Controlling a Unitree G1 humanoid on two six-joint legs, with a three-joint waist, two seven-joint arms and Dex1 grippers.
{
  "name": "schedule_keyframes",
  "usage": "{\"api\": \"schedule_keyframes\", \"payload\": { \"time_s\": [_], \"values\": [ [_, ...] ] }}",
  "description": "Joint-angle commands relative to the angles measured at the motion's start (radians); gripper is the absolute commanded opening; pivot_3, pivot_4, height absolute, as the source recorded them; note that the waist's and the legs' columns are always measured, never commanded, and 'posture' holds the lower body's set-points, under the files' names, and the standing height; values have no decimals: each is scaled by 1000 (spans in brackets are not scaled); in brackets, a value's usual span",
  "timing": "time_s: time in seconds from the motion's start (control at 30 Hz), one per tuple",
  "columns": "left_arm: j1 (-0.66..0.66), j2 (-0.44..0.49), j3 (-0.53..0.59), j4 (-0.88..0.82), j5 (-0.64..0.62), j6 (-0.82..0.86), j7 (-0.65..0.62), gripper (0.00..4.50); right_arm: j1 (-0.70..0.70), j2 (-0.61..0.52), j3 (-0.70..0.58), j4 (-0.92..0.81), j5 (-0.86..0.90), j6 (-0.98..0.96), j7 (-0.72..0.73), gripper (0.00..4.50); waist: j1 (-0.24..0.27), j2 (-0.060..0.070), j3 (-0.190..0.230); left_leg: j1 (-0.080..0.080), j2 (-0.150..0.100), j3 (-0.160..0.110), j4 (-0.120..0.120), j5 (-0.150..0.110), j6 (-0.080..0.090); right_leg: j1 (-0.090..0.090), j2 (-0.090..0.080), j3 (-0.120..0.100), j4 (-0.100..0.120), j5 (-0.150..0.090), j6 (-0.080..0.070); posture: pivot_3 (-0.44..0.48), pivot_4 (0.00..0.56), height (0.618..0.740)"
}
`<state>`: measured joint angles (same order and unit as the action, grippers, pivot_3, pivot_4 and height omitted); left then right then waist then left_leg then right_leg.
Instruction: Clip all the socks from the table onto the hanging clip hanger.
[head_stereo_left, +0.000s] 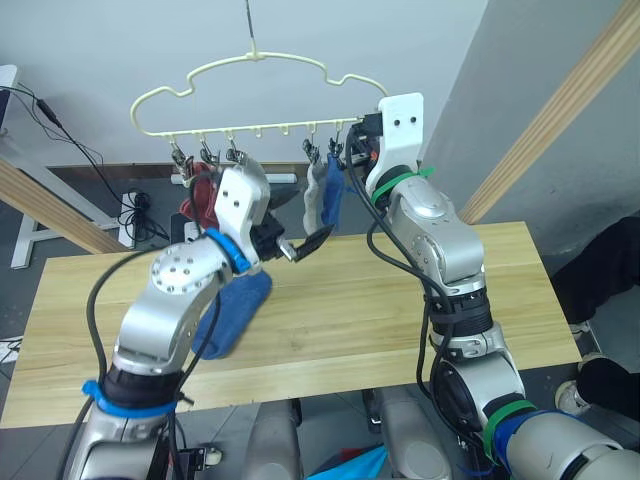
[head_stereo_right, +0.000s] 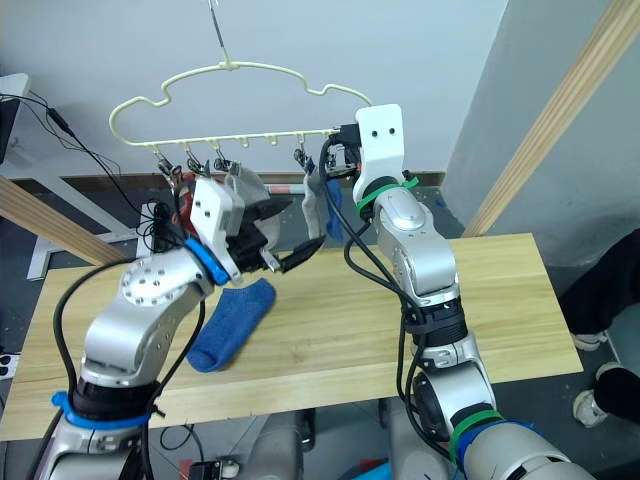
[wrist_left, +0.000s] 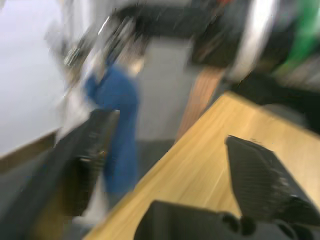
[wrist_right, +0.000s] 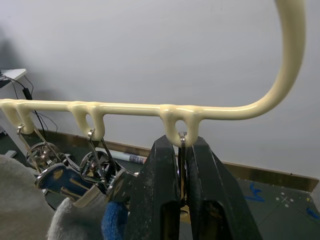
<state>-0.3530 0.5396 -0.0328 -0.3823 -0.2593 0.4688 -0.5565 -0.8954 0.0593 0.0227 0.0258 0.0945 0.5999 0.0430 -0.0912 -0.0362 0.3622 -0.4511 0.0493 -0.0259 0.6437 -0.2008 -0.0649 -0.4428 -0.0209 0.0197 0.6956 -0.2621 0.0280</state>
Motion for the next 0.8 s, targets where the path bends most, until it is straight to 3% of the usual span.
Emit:
{"api": "schedule_keyframes", "payload": {
  "time_s": [0.03, 0.23, 0.57, 0.73, 0.8],
  "values": [
    [175, -4, 45, -8, 91, -85, 85, 4443, -17, -3, -5, -34, 9, -3, 4, 0, 0, 0, 0, 0, 0, 0, 0, 0, 0, 0, 0, 0, 0, 0, 0, -170, 347, 733],
    [334, -30, 128, 123, 108, -185, 130, 4443, -8, -2, 9, -44, 20, 11, 20, 0, 8, 0, 0, 0, 0, -1, 0, 0, 0, -1, 0, -1, 1, 0, 0, -160, 350, 733],
    [234, -137, 121, 354, 142, -138, 231, 4443, -13, 4, 13, -44, 20, 18, 31, 0, 8, 0, 0, 0, 0, 0, 0, 1, 1, 0, -1, -1, 1, 0, 0, -159, 350, 733],
    [231, -137, 68, 409, 164, -54, 209, 4443, -11, 10, 17, -49, 19, 22, 30, 0, 5, 0, 0, 0, 0, 0, 0, 1, 2, -1, -1, -1, 1, 0, 0, -164, 348, 733],
    [237, -131, 57, 413, 175, -48, 205, 4048, -10, 12, 18, -52, 19, 24, 29, 0, 5, 0, 0, 0, 0, -1, 0, 1, 1, 0, -1, -2, 2, 0, 0, -170, 350, 733]
  ]
}}
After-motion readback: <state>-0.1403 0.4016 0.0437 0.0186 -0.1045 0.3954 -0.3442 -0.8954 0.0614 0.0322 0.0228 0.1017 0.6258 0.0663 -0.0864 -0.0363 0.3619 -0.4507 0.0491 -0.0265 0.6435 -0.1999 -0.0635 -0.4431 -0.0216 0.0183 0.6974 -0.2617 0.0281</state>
